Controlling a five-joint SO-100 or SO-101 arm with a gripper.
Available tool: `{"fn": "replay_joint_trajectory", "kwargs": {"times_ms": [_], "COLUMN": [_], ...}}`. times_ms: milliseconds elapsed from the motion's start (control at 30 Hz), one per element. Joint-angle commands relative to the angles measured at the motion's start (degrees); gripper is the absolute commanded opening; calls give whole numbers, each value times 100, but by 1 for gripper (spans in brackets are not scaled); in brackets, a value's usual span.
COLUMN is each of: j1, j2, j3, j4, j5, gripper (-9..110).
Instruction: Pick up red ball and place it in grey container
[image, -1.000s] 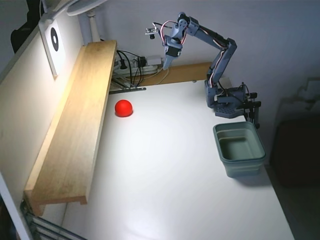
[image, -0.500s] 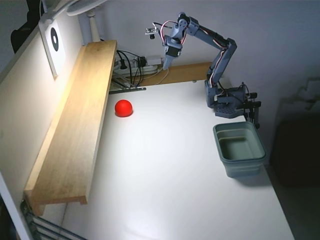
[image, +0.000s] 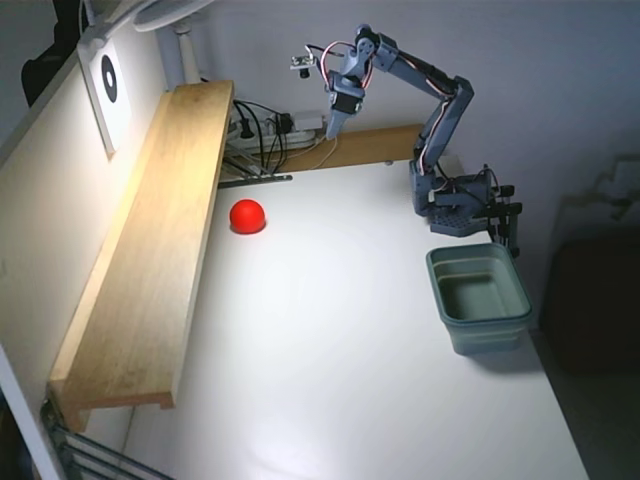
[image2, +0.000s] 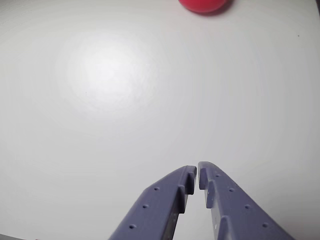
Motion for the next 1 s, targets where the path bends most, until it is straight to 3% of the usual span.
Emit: {"fn": "replay_joint_trajectory", "kwargs": {"times_ms": [0, 233, 267, 967], "j1": [56, 56, 56, 66], "j2": [164, 164, 164, 164], "j3": [-186, -186, -186, -186], "j4": [60, 60, 60, 60], "j5": [9, 9, 9, 9], "gripper": [-3, -3, 38, 38]}}
